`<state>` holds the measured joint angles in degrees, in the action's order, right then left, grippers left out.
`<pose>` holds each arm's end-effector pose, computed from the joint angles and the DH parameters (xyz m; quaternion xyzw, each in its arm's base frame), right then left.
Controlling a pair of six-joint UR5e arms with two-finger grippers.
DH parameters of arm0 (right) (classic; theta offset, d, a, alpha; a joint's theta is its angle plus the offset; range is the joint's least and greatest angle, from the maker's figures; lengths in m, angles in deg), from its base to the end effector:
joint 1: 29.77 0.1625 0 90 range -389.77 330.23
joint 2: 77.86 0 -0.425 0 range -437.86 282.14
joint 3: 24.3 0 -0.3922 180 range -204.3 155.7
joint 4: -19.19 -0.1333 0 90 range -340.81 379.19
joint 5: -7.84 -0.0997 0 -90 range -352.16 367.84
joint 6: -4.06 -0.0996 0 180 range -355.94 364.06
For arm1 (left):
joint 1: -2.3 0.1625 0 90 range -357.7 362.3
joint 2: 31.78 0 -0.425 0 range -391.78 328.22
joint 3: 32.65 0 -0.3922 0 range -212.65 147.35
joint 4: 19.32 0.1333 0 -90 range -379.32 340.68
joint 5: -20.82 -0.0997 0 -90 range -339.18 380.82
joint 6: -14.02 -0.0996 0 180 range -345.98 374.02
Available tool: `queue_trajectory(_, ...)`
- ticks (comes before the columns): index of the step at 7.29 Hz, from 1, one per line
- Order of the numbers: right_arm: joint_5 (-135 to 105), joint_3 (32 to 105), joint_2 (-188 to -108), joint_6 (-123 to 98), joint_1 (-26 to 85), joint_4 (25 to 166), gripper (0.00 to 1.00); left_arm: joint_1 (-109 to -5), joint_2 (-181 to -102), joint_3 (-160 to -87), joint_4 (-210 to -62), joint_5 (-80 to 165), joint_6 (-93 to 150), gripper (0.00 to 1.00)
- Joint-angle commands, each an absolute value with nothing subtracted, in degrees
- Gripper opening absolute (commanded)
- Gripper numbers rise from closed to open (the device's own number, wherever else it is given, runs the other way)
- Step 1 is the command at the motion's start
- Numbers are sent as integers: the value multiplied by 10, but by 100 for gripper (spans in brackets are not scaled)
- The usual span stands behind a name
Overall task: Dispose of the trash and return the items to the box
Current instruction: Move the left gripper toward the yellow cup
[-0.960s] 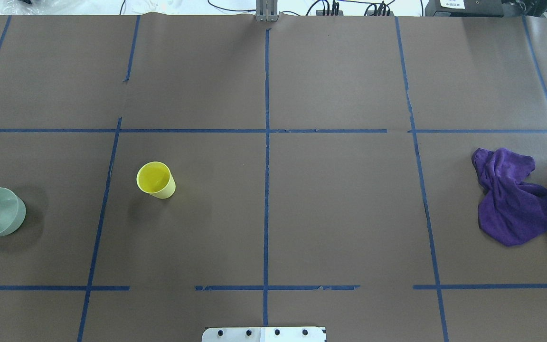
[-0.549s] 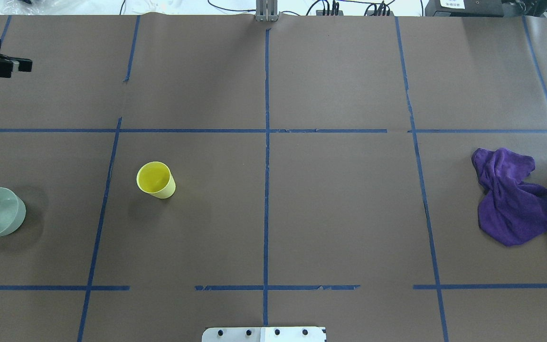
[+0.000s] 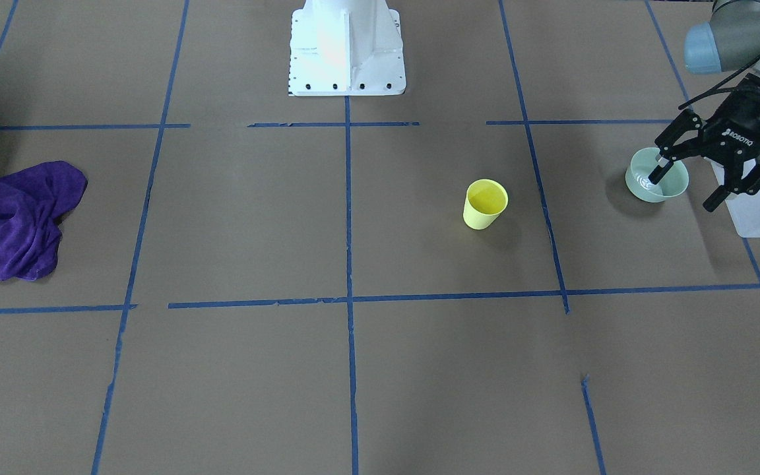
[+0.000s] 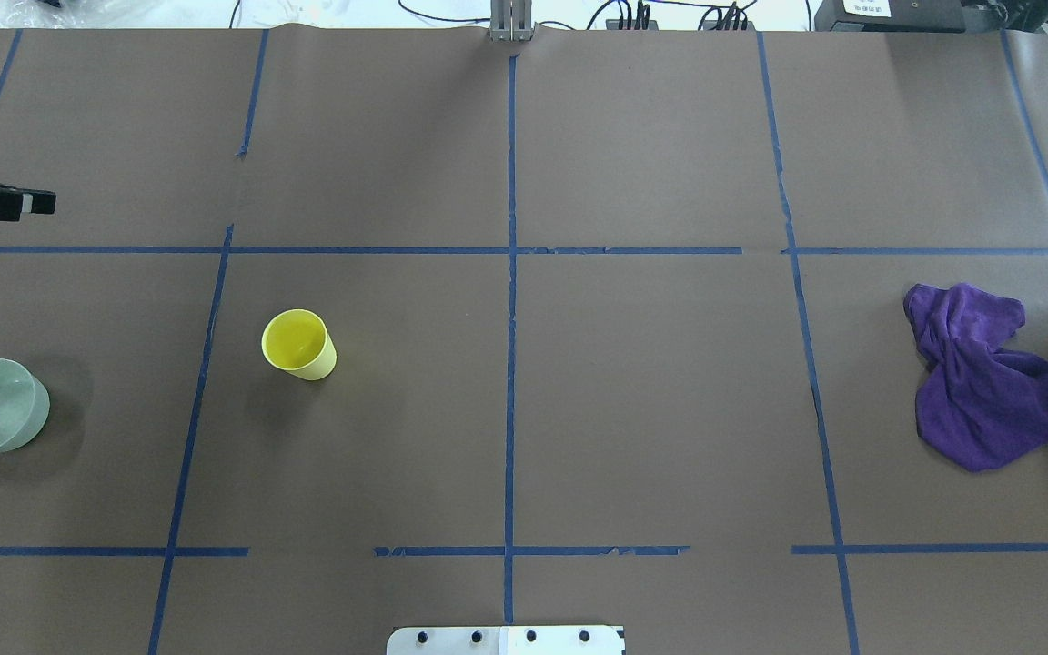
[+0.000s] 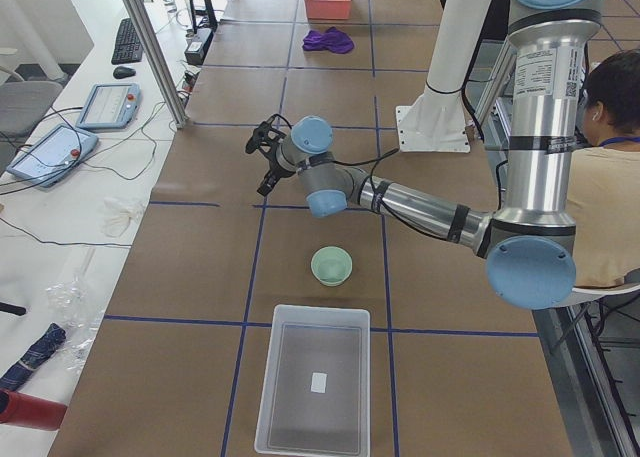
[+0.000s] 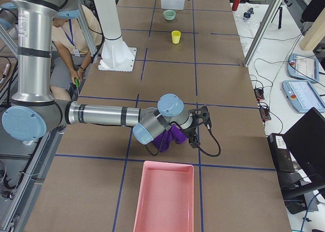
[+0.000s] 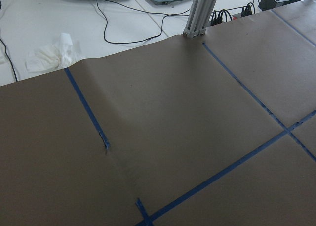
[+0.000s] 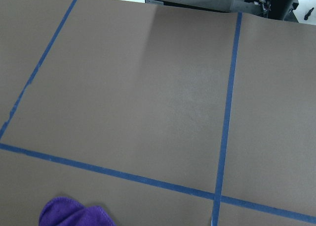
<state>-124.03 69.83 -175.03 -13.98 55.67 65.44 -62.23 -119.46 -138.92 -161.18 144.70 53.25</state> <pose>0.0298 -0.4664 0.5962 0.2529 -0.3922 -0.0207 0.8842 0.1361 -0.4665 0.4355 0.3081 0.4847 0.0609 0.8163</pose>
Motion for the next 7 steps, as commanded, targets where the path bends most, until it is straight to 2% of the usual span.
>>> queue_trajectory(1, -1240, 697, -1755, -49, 550, 689, 100, -577, -1171, -1403, -1609, 1395, 589, 100)
queue_trajectory(2, -1244, 697, -1753, -37, 557, 702, 100, -552, -1178, -1414, -1568, 1374, 603, 100)
queue_trajectory(4, -1245, 692, -1752, -33, 561, 705, 100, -504, -1218, -1478, -1424, 1337, 641, 100)
queue_trajectory(6, -1229, 698, -1740, -13, 565, 735, 100, -416, -1297, -1481, -1333, 1276, 761, 91)
queue_trajectory(7, -1244, 697, -1714, -14, 571, 778, 100, -376, -1331, -1481, -1281, 1248, 797, 91)
